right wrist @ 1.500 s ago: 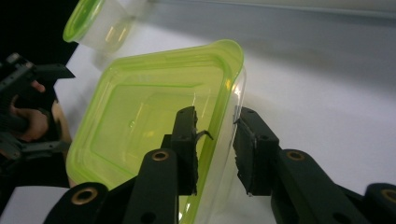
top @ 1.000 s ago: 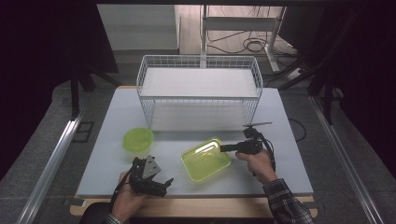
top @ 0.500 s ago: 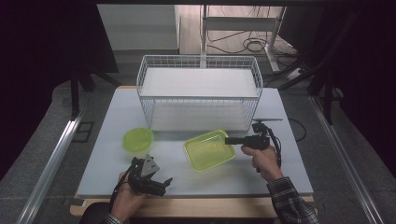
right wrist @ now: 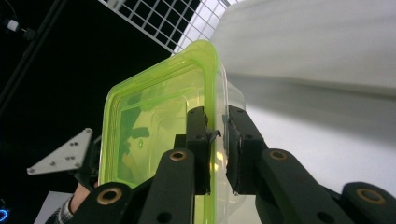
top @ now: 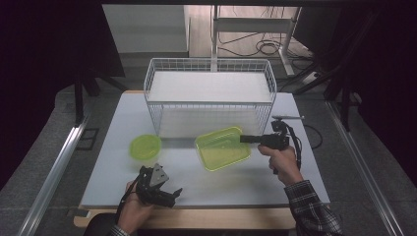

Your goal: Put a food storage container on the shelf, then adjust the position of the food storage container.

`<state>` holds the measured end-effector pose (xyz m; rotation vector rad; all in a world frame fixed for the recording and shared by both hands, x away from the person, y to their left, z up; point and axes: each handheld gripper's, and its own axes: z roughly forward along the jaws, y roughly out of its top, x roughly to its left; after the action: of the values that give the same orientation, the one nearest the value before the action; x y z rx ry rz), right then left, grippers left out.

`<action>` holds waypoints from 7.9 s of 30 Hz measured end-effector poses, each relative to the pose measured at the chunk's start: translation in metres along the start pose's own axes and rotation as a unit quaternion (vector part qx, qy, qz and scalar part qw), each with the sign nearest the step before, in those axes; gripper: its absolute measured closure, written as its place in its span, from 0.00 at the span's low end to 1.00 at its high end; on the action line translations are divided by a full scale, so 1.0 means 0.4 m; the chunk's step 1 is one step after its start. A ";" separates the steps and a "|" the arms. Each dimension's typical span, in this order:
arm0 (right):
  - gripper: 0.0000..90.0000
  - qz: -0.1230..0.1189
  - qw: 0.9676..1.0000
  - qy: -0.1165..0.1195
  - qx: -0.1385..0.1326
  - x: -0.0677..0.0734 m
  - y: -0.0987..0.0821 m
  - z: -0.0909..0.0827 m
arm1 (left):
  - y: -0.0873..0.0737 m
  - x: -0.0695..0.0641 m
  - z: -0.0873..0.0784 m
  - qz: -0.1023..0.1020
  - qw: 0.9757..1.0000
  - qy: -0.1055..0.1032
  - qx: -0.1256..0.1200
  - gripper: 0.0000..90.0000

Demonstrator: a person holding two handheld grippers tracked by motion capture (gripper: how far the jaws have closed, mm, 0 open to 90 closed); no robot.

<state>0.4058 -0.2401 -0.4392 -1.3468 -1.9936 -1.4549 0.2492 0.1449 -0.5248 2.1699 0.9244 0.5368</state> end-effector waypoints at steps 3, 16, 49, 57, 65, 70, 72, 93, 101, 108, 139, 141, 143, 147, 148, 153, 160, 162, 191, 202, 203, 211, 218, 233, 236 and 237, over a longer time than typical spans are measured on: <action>0.89 -0.001 1.000 0.002 -0.005 0.010 0.013 -0.006 | 0.000 -0.001 0.002 0.000 1.000 -0.002 0.002 0.00; 0.89 -0.007 1.000 0.014 -0.021 0.065 0.079 -0.019 | 0.000 -0.005 0.004 0.008 1.000 -0.002 0.007 0.00; 0.89 -0.020 0.995 -0.003 -0.097 0.168 0.250 -0.033 | -0.001 -0.005 0.005 0.014 1.000 0.000 0.009 0.00; 0.89 -0.026 0.993 -0.021 -0.115 0.187 0.286 -0.015 | -0.001 -0.005 0.005 0.016 1.000 0.000 0.010 0.00; 0.89 -0.028 0.990 -0.046 -0.131 0.191 0.316 0.013 | -0.001 0.001 0.000 0.005 1.000 -0.002 0.002 0.00; 0.89 -0.028 0.987 -0.065 -0.142 0.192 0.331 0.031 | -0.002 0.004 -0.002 0.001 1.000 -0.001 -0.001 0.00; 0.89 -0.028 0.986 -0.071 -0.145 0.193 0.337 0.035 | -0.002 0.003 -0.002 0.002 1.000 -0.001 0.000 0.00; 0.87 -0.023 0.981 -0.112 -0.160 0.168 0.356 0.071 | -0.002 0.004 -0.003 0.007 1.000 0.000 0.001 0.00; 0.80 -0.047 0.976 -0.152 -0.149 0.170 0.362 0.087 | -0.002 0.005 -0.002 0.008 1.000 0.000 0.003 0.00; 0.75 -0.059 0.973 -0.173 -0.141 0.164 0.370 0.102 | -0.003 0.006 -0.003 0.007 1.000 0.001 0.003 0.00; 0.29 -0.164 0.964 -0.178 -0.112 0.203 0.314 0.027 | -0.002 0.021 -0.020 -0.032 0.999 -0.008 -0.030 0.02; 0.28 -0.171 0.963 -0.177 -0.110 0.204 0.305 0.020 | -0.002 0.022 -0.021 -0.036 0.999 -0.010 -0.031 0.03; 0.26 -0.178 0.963 -0.175 -0.105 0.207 0.294 0.015 | -0.001 0.023 -0.022 -0.040 0.999 -0.012 -0.029 0.03; 0.23 -0.195 0.960 -0.174 -0.098 0.212 0.273 0.009 | 0.000 0.025 -0.024 -0.044 0.999 -0.013 -0.026 0.03; 0.23 -0.199 0.960 -0.174 -0.096 0.213 0.268 0.008 | 0.000 0.026 -0.024 -0.044 0.999 -0.013 -0.025 0.03; 0.19 -0.220 0.955 -0.177 -0.090 0.222 0.246 0.003 | 0.000 0.027 -0.027 -0.042 0.999 -0.010 -0.024 0.03; 0.14 -0.243 0.951 -0.175 -0.080 0.228 0.208 -0.002 | 0.001 0.028 -0.029 -0.039 0.999 -0.007 -0.021 0.03; 0.13 -0.249 0.950 -0.174 -0.077 0.227 0.196 -0.004 | 0.001 0.029 -0.029 -0.039 0.999 -0.006 -0.021 0.04; 0.00 -0.274 0.939 -0.205 -0.041 0.151 -0.004 -0.025 | 0.000 0.027 -0.026 -0.028 1.000 0.003 -0.011 0.04; 0.00 -0.292 0.927 -0.232 -0.045 0.124 -0.080 -0.024 | -0.001 0.028 -0.024 -0.028 1.000 0.004 -0.010 0.04; 0.00 -0.294 0.925 -0.236 -0.046 0.123 -0.086 -0.024 | -0.001 0.028 -0.024 -0.028 1.000 0.004 -0.009 0.04; 0.00 -0.301 0.920 -0.248 -0.031 0.108 -0.127 -0.018 | -0.002 0.028 -0.025 -0.021 1.000 0.007 -0.010 0.04; 0.00 -0.303 0.919 -0.253 -0.021 0.082 -0.170 -0.010 | -0.005 0.030 -0.025 -0.017 1.000 0.011 -0.008 0.04; 0.00 -0.294 0.921 -0.255 0.005 0.030 -0.248 0.010 | -0.007 0.031 -0.021 -0.013 1.000 0.012 0.001 0.04; 0.00 -0.290 0.922 -0.256 0.005 0.021 -0.246 0.006 | -0.003 0.038 -0.023 -0.022 1.000 0.010 0.003 0.04; 0.00 -0.290 0.922 -0.257 0.006 0.017 -0.245 0.006 | -0.001 0.042 -0.026 -0.025 1.000 0.011 0.002 0.04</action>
<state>0.3217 -0.2379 -0.4900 -1.2859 -2.9310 -1.3924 0.2540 0.1622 -0.5165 2.1419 0.9894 0.5351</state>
